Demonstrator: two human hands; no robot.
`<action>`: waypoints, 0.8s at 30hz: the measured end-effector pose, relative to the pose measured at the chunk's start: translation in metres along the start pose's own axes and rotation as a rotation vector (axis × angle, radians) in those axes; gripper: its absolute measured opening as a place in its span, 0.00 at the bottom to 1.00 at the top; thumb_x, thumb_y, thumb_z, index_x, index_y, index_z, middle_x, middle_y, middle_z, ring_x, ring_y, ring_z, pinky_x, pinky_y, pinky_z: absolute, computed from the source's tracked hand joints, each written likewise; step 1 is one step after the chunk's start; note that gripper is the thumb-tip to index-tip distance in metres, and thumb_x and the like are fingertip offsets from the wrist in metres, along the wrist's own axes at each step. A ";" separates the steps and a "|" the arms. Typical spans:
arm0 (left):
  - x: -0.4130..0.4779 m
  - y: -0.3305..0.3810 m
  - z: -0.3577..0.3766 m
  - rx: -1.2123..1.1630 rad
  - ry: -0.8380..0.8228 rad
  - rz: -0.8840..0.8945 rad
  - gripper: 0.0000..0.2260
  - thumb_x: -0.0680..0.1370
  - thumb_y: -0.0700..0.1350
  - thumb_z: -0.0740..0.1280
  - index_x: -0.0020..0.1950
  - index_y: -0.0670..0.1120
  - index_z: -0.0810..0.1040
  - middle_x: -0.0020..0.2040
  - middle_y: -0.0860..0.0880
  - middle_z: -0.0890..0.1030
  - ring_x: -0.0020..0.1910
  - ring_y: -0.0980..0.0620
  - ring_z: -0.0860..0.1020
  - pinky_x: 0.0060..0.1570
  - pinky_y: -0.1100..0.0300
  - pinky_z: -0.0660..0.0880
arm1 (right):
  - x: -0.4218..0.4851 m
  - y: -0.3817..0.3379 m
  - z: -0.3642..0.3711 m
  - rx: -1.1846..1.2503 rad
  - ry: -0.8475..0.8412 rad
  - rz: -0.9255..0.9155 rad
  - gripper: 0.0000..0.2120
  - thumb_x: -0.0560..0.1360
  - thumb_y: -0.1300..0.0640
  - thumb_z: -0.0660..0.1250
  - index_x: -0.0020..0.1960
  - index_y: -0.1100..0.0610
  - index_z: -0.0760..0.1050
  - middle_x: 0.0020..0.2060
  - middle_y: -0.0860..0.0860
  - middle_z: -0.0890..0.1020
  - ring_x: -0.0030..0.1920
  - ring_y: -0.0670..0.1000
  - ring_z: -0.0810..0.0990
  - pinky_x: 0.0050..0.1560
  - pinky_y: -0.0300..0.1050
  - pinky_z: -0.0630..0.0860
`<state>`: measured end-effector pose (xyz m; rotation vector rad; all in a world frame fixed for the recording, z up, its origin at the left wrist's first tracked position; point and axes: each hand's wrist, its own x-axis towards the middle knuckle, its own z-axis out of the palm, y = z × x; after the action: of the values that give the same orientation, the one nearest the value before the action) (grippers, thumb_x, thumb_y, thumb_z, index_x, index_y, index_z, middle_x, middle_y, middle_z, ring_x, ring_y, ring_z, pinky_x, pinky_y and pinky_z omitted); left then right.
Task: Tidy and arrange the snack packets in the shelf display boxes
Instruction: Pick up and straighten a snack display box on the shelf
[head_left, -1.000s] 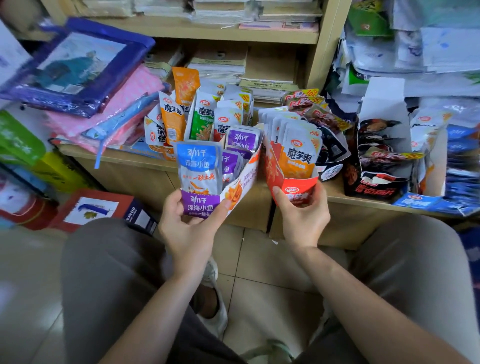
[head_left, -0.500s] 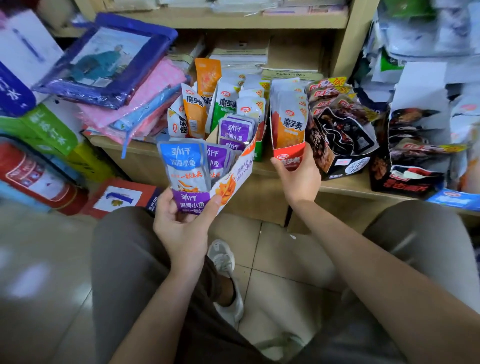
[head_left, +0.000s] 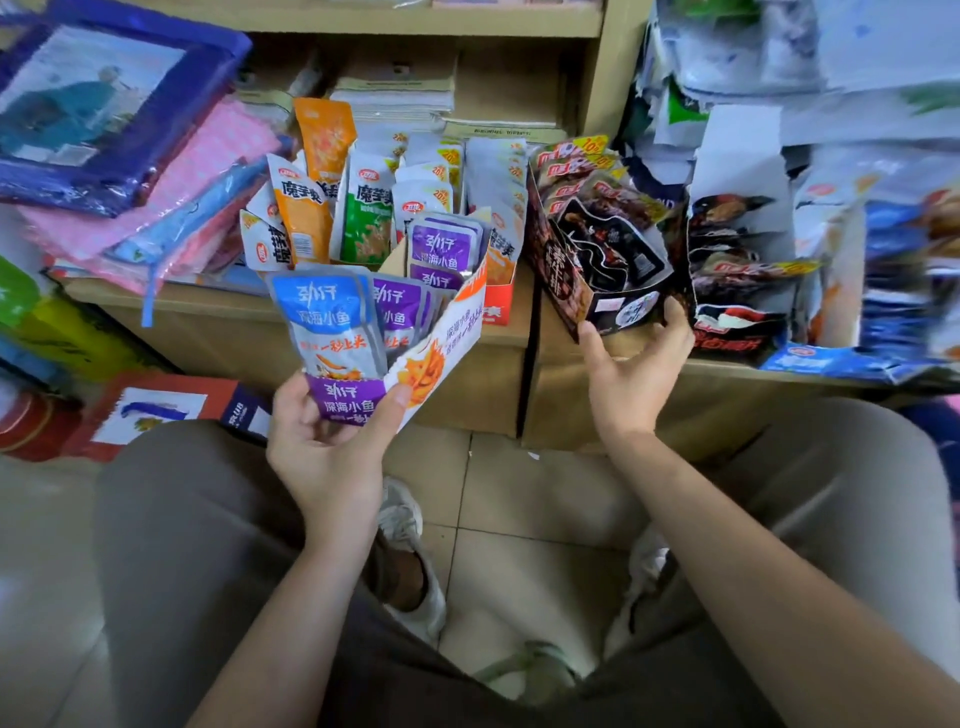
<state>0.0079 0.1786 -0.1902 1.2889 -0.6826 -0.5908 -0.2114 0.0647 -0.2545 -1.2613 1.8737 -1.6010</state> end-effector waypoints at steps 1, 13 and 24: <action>-0.002 0.000 0.003 0.000 -0.015 0.001 0.25 0.69 0.29 0.77 0.64 0.32 0.74 0.55 0.42 0.83 0.51 0.56 0.84 0.46 0.67 0.78 | 0.003 0.002 0.000 0.000 -0.030 0.037 0.46 0.69 0.45 0.78 0.78 0.58 0.58 0.74 0.54 0.65 0.76 0.52 0.63 0.76 0.53 0.63; -0.006 -0.002 0.006 -0.043 -0.023 -0.006 0.27 0.68 0.30 0.77 0.65 0.33 0.74 0.54 0.47 0.84 0.51 0.56 0.84 0.46 0.65 0.79 | -0.008 0.008 0.008 0.075 -0.153 0.005 0.46 0.69 0.50 0.80 0.79 0.53 0.59 0.70 0.46 0.70 0.71 0.49 0.70 0.72 0.51 0.69; -0.005 0.000 0.007 -0.109 -0.059 -0.020 0.28 0.65 0.36 0.77 0.64 0.35 0.75 0.55 0.43 0.83 0.51 0.55 0.84 0.49 0.63 0.79 | 0.011 0.004 0.009 0.126 -0.474 -0.013 0.41 0.72 0.62 0.76 0.79 0.52 0.61 0.69 0.38 0.72 0.69 0.43 0.72 0.73 0.47 0.69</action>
<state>-0.0007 0.1776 -0.1896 1.1817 -0.6779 -0.6758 -0.2117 0.0500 -0.2577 -1.4443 1.4520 -1.2605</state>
